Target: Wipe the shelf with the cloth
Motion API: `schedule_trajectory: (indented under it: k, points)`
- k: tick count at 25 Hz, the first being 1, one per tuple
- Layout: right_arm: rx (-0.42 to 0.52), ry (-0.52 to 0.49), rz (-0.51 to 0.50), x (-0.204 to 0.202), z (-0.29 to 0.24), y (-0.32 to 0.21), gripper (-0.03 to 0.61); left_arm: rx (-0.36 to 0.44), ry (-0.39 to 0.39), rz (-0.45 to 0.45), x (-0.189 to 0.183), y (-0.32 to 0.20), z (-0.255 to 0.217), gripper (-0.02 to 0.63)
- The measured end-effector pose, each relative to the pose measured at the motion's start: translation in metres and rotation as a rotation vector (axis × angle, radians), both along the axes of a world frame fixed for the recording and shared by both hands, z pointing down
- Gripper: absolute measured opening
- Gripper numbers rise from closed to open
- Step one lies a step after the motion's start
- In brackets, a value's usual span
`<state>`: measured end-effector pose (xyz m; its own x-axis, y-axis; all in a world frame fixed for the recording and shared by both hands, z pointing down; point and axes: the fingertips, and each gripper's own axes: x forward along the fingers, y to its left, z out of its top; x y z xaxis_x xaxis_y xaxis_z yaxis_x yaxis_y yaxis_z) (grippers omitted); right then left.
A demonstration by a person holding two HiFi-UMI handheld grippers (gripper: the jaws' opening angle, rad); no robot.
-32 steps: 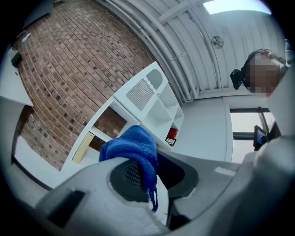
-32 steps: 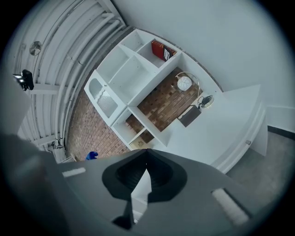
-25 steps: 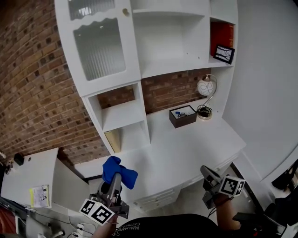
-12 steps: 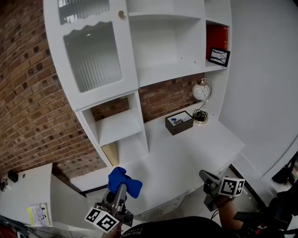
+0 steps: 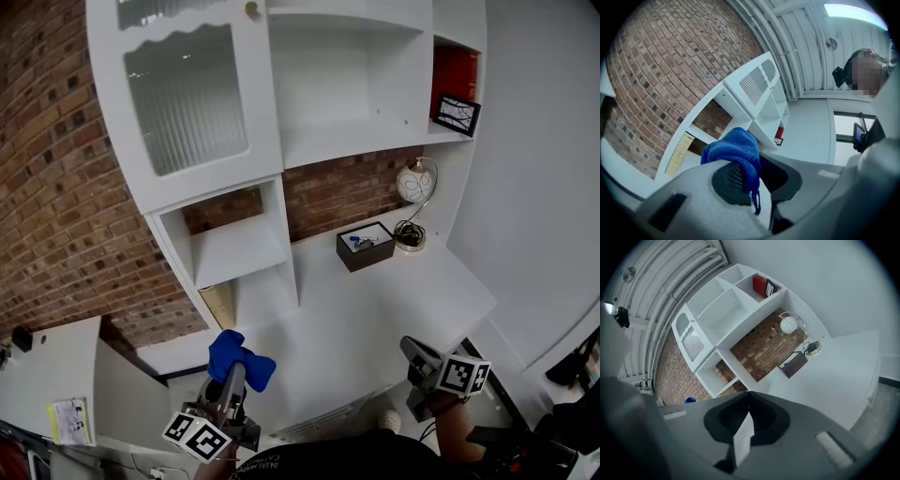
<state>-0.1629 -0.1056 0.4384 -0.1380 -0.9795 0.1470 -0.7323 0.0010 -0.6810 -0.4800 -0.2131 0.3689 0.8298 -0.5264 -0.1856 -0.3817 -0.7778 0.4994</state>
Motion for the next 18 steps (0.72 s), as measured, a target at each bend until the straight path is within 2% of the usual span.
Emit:
schedule_trajectory:
  k: [6,11,15,18]
  points:
    - [0.017,0.051,-0.064,0.037,-0.004,-0.023,0.008,0.020,-0.021,-0.034,0.042,-0.011,-0.001,0.040]
    - [0.019,0.128,-0.147,0.090,-0.012,-0.042,0.008,0.067,0.000,-0.069,0.101,-0.024,-0.020,0.040]
    - [0.040,0.180,-0.230,0.140,-0.028,-0.062,0.008,0.108,0.010,-0.129,0.150,-0.036,-0.038,0.040]
    - [0.041,0.235,-0.279,0.175,-0.035,-0.072,0.008,0.161,-0.010,-0.172,0.185,-0.047,-0.056,0.040]
